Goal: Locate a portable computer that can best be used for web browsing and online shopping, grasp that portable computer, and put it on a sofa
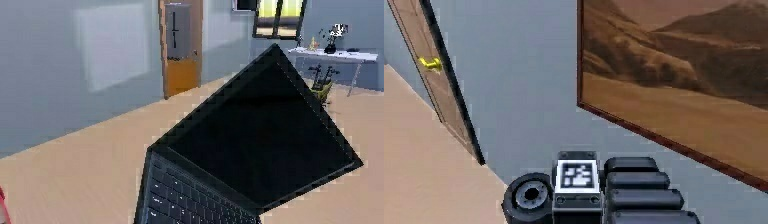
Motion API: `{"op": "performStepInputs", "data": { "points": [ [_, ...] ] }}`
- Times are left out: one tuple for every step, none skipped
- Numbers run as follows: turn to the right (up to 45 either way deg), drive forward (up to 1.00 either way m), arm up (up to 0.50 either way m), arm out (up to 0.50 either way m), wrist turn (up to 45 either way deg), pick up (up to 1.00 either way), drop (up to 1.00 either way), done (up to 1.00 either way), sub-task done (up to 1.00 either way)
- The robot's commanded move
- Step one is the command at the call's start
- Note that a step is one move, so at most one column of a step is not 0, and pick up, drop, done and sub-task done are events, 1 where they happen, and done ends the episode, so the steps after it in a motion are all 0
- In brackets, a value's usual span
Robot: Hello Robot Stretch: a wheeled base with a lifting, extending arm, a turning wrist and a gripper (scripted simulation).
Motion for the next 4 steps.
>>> {"op": "performStepInputs", "data": {
  "points": [
    [0.0,0.15,0.00,0.00,0.0,0.00,0.00,0.00,0.00],
    [-45.0,0.00,0.00,0.00,0.0,0.00,0.00,0.00,0.00],
    [0.0,1.00,0.00,0.00,0.0,0.00,0.00,0.00,0.00],
    [-3.0,0.00,0.00,0.00,0.0,0.00,0.00,0.00,0.00]
  ]
}}
